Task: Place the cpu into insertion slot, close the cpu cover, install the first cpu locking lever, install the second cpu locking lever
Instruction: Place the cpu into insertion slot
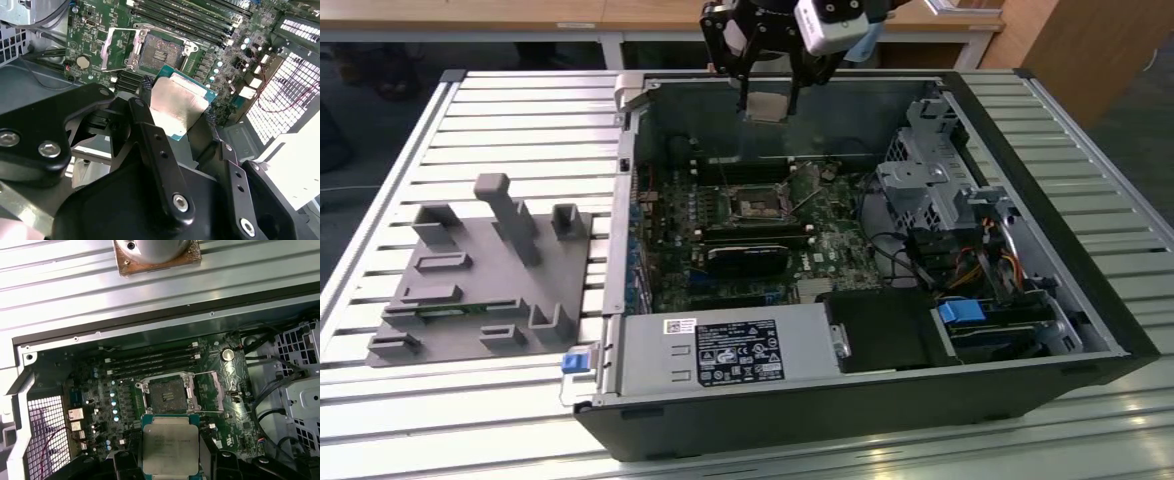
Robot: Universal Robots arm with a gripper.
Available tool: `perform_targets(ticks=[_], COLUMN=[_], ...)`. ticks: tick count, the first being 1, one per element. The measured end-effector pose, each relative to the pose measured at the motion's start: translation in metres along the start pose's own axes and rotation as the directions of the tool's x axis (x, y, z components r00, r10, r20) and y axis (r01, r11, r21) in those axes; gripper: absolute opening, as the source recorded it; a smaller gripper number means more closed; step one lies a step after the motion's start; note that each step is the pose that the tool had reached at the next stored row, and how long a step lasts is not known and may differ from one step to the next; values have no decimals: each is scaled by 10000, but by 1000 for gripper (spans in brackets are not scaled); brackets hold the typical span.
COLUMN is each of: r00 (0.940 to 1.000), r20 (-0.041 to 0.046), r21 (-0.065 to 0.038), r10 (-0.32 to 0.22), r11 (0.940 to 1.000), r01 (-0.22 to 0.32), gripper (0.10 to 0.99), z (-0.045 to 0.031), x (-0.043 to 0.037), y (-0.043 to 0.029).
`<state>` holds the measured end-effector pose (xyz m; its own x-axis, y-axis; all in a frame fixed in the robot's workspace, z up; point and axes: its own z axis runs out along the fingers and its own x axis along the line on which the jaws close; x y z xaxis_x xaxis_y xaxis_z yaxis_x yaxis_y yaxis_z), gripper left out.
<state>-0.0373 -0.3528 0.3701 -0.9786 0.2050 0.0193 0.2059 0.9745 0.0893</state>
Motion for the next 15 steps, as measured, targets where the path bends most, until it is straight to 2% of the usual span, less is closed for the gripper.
perform_targets(ticks=[4, 7, 11, 15], r00=[9997, 9974, 9908, 9803], r20=[21, 65, 119, 173], r21=[-5, -16, -33, -54], r10=[231, 724, 1346, 1970], r11=[9997, 9974, 9909, 9804], r01=[-231, -724, -1346, -1969], gripper=[537, 537, 537, 537], z=[7, 15, 24, 30], x=[2, 3, 3, 3], y=[-1, -2, -2, -3])
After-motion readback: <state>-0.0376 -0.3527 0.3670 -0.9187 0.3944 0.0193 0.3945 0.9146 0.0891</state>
